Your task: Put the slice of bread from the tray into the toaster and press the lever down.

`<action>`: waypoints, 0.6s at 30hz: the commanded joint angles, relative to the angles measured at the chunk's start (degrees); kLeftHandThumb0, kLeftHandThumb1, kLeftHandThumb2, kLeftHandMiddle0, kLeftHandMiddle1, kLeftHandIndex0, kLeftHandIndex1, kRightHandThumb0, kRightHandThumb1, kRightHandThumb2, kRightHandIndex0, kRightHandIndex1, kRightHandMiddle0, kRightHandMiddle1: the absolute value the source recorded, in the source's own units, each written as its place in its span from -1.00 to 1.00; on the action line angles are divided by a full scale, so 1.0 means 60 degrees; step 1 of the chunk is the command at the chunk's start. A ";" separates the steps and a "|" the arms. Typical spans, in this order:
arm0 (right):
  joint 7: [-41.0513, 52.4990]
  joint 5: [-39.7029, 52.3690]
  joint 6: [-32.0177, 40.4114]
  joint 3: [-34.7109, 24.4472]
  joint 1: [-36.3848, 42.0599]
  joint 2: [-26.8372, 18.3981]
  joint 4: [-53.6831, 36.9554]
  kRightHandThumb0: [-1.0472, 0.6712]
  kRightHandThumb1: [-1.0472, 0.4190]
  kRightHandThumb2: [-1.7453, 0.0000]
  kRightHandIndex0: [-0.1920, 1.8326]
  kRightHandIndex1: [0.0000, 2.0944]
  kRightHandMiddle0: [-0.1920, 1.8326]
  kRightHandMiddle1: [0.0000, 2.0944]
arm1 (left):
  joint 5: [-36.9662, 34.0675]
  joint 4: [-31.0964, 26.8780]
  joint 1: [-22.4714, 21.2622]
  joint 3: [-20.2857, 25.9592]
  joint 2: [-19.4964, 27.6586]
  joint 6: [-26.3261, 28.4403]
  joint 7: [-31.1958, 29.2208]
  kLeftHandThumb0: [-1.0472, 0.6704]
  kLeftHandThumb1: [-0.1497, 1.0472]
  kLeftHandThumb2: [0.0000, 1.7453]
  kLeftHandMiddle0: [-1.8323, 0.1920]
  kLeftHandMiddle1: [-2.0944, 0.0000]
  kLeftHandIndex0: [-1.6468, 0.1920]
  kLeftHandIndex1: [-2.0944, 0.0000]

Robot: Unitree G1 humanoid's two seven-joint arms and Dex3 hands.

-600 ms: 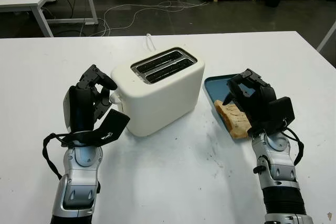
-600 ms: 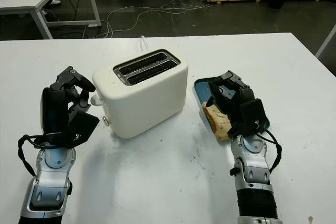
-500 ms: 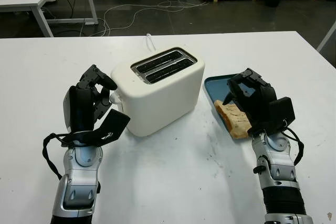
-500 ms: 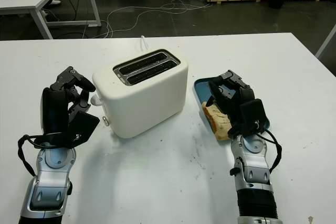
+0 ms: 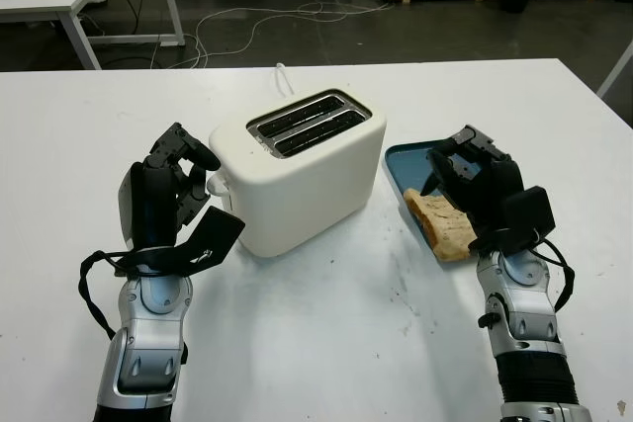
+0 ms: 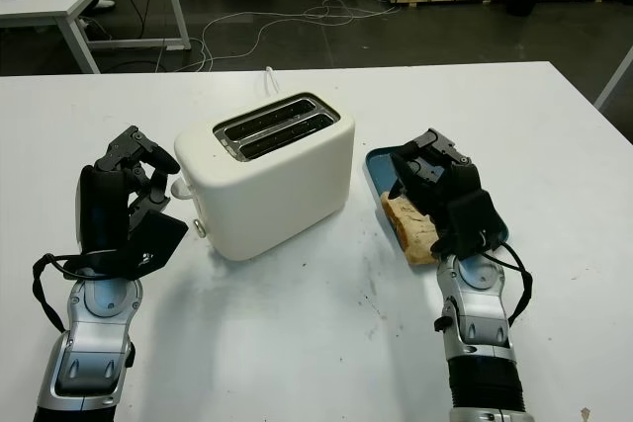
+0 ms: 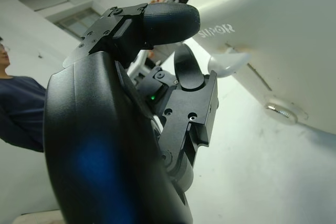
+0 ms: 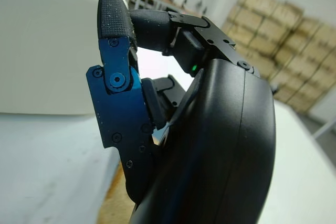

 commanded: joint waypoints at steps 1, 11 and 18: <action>-0.0154 -0.0285 -0.0819 -0.0233 0.0212 -0.0360 0.0177 -0.38 -0.83 0.86 -0.20 0.63 0.06 -0.15 | -0.0090 0.0014 -0.0004 -0.0046 -0.0109 -0.0039 0.0048 0.33 0.79 -0.24 -0.17 -0.67 0.16 -0.67; -0.0619 -0.1996 -0.3458 -0.0986 0.1150 -0.2491 0.0678 -0.35 -0.72 1.00 -0.20 0.05 0.12 -0.88 | 0.0164 -0.0073 -0.0012 -0.0001 -0.0021 0.0019 0.0114 0.34 0.79 -0.27 -0.19 -0.67 0.14 -0.67; -0.1565 -0.4792 -0.4751 -0.0567 0.1311 -0.4322 0.2016 -0.45 -0.75 1.00 -0.15 -0.71 -0.10 -1.00 | 0.0138 -0.0076 -0.0001 0.0045 0.0022 -0.0051 0.0078 0.34 0.79 -0.26 -0.18 -0.67 0.14 -0.67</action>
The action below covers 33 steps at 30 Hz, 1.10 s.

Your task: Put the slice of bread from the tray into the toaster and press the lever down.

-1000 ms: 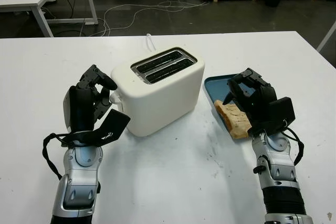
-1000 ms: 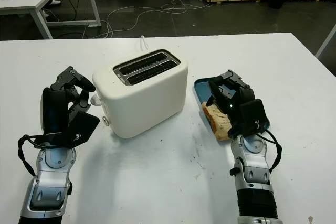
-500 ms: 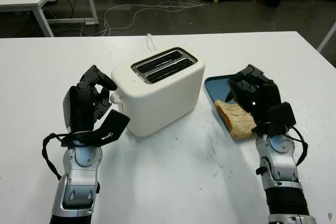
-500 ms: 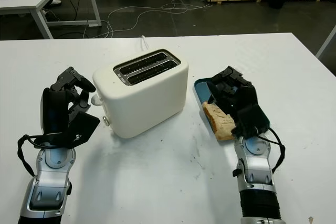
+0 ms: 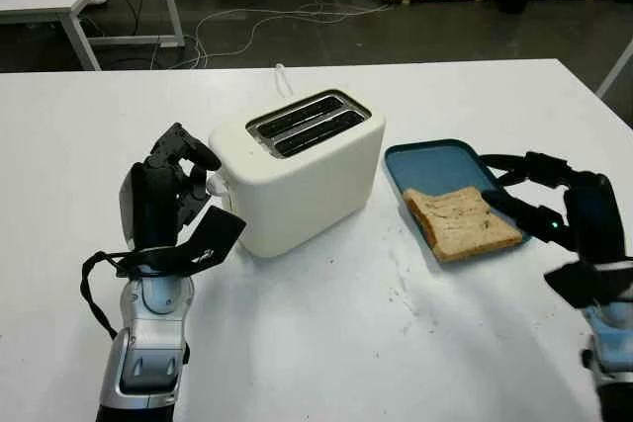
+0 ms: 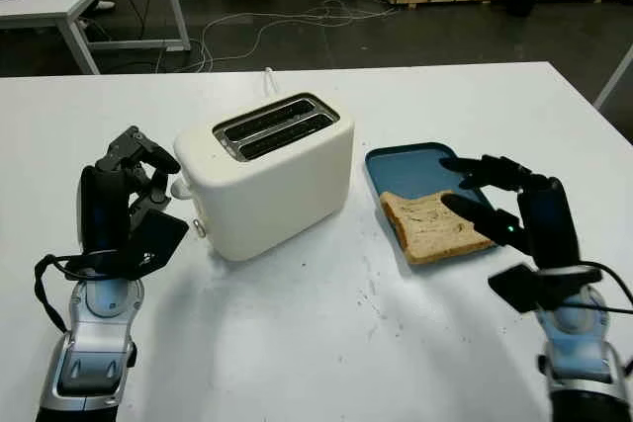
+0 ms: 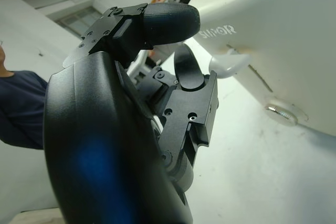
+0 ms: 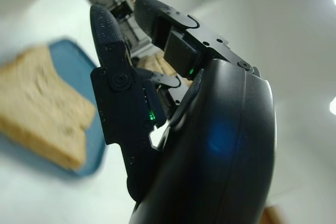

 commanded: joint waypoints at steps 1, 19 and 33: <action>-0.0244 -0.0829 -0.0113 0.0311 0.0057 -0.0544 0.0208 -0.46 -0.75 1.00 -0.15 -0.79 -0.14 -1.00 | 0.0046 -0.0044 -0.0017 -0.0014 0.0065 -0.0131 0.0054 0.34 0.79 -0.26 -0.18 -0.67 0.15 -0.67; -0.0797 -0.3626 0.0821 0.2627 -0.0617 -0.2135 0.0325 -0.56 -0.64 1.00 -0.40 -1.00 -0.46 -1.00 | 0.0202 0.0119 -0.0301 -0.0147 0.0189 -0.0211 0.0199 0.34 0.79 -0.27 -0.19 -0.67 0.12 -0.67; -0.3544 -0.6060 0.1839 0.4725 -0.1941 -0.2056 0.1841 -0.43 -0.63 0.99 -0.33 -0.97 -0.41 -0.98 | 0.0447 0.0144 -0.0302 -0.0242 0.0232 -0.0301 0.0277 0.35 0.79 -0.31 -0.21 -0.67 0.10 -0.67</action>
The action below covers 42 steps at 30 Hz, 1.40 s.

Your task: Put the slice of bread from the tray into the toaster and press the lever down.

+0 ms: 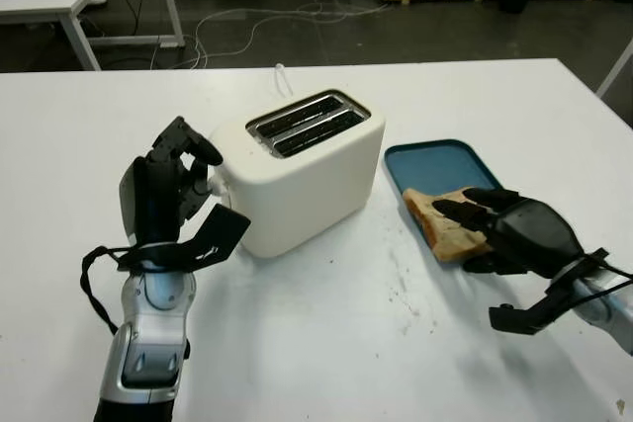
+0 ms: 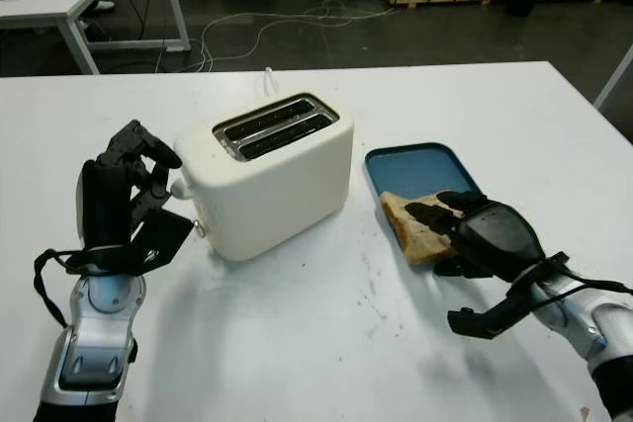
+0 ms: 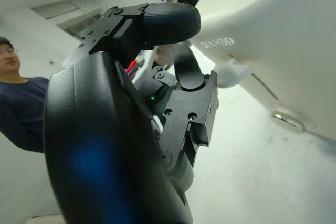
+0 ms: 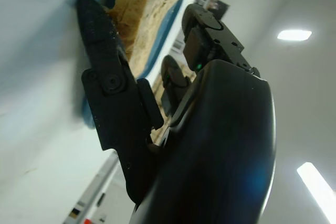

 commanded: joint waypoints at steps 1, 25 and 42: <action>-0.0285 -0.0291 0.0243 0.0367 -0.0215 0.0012 0.0314 -0.41 -0.63 0.99 -0.32 -0.97 -0.40 -0.97 | 0.0100 0.0054 -0.0098 -0.0030 0.0089 -0.0258 0.0153 0.36 0.79 -0.31 -0.21 -0.67 0.10 -0.67; -0.1567 -0.0408 0.0721 0.1457 -0.0402 -0.0294 0.0098 -0.29 -0.83 0.37 0.09 0.67 -0.24 0.67 | 0.0042 0.0219 -0.0061 0.0076 0.0145 -0.0960 0.0450 0.37 0.77 -0.27 -0.24 -0.67 0.07 -0.67; -0.0367 0.2733 -0.1503 0.0133 -0.1019 -0.0221 0.0299 -0.33 -0.83 0.35 0.12 0.67 -0.25 0.67 | 0.0003 0.0286 0.0023 0.0068 0.0103 -0.0959 0.0446 0.36 0.78 -0.29 -0.22 -0.67 0.10 -0.67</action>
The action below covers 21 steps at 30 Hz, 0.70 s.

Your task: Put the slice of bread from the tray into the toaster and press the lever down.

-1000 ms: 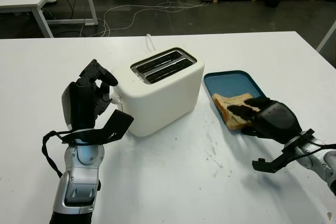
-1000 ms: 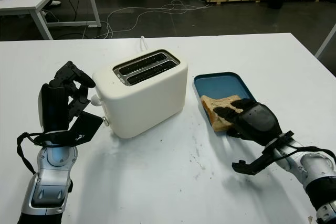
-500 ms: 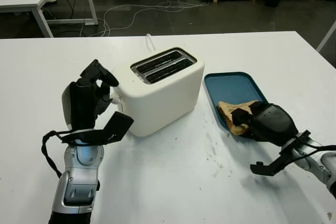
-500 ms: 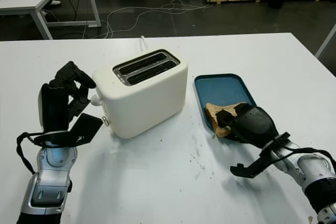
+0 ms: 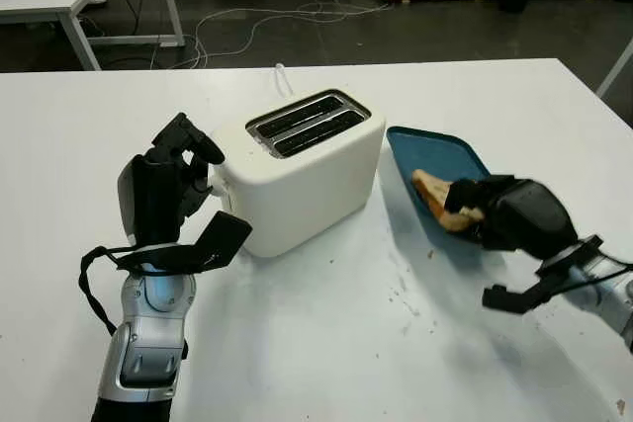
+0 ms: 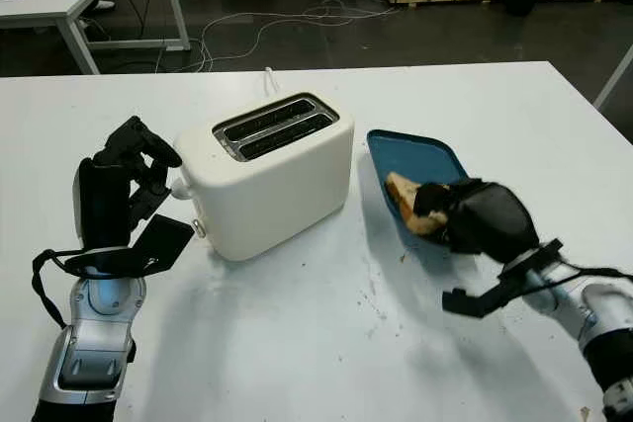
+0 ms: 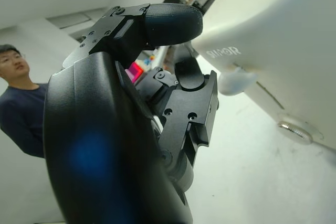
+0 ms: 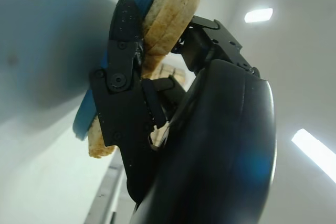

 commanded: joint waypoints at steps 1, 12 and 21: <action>0.0331 0.0489 -0.0326 -0.0288 -0.0271 -0.0078 -0.0266 -0.34 -0.83 0.34 0.11 0.67 -0.26 0.67 | 0.0066 -0.0010 0.0015 0.0005 -0.0004 0.0015 0.0043 0.36 0.78 -0.30 -0.22 -0.67 0.10 -0.67; 0.1543 0.1023 -0.0802 -0.1502 -0.0958 -0.0350 -0.1713 -0.31 -0.83 0.38 0.11 0.67 -0.29 0.67 | 0.0050 -0.0116 0.0053 0.0035 -0.0067 0.0112 0.0006 0.35 0.79 -0.32 -0.20 -0.67 0.10 -0.67; 0.2227 0.0319 -0.0981 -0.1084 -0.1331 -0.0282 -0.1416 -0.35 -0.83 0.40 0.09 0.67 -0.27 0.67 | 0.0251 -0.0058 0.0064 0.0075 0.0015 0.0047 0.0192 0.34 0.79 -0.35 -0.21 -0.67 0.10 -0.67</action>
